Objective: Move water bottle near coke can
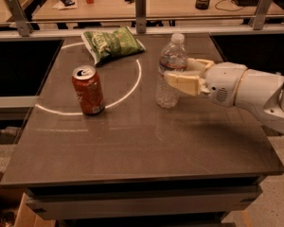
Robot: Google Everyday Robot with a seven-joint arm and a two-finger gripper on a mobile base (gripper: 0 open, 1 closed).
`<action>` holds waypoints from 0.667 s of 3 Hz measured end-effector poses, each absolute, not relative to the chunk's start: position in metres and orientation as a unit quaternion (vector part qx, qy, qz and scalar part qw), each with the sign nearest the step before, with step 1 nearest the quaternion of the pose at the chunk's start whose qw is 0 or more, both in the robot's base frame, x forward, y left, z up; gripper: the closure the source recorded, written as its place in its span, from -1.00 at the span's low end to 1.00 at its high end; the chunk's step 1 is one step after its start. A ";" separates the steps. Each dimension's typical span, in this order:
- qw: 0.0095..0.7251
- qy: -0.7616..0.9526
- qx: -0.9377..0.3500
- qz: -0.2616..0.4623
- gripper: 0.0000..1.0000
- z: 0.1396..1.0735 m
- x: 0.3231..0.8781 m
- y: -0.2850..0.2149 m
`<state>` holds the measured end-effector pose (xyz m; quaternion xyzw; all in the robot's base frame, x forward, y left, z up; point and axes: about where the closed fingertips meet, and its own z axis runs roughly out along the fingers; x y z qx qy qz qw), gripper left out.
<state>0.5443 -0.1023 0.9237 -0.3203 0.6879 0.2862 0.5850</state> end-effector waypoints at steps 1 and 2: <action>0.543 0.678 -0.361 0.339 1.00 0.909 0.532 -0.067; 0.533 0.675 -0.371 0.350 1.00 0.907 0.531 -0.059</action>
Offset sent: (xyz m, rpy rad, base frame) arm -0.0104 0.1095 -0.0298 0.0015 0.1188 0.4488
